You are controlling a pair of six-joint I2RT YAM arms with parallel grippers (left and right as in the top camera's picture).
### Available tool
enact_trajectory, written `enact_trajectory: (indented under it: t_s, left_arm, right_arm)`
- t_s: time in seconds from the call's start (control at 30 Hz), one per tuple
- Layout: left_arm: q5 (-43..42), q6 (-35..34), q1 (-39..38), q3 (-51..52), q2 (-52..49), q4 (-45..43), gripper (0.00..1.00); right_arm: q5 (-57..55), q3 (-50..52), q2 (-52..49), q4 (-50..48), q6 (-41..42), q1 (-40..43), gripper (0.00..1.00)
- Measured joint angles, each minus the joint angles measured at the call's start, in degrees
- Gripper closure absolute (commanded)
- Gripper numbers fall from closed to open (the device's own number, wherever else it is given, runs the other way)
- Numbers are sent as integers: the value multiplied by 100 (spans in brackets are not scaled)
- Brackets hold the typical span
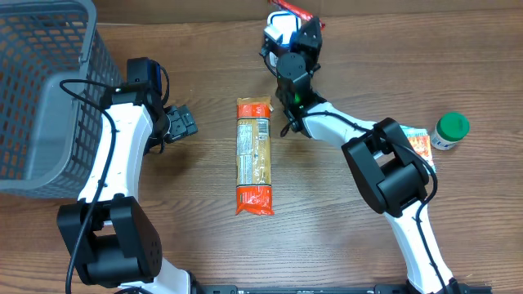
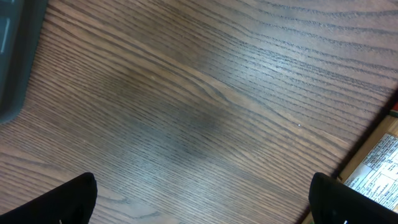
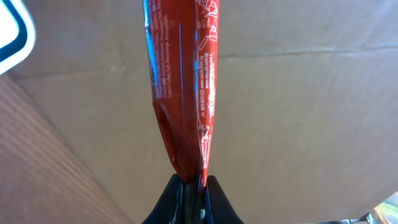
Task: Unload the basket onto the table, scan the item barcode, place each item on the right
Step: 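Hold the red strip in front of the scanner window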
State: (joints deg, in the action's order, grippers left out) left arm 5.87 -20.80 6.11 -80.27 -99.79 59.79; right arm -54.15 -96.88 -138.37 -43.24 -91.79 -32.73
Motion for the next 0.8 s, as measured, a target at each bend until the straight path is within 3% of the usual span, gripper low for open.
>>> enact_trajectory:
  t_s: [0.8]
  left_arm:
    - [0, 0, 0, 0, 0, 0, 0]
  right_arm:
    - [55, -107, -776, 212, -15, 9, 97]
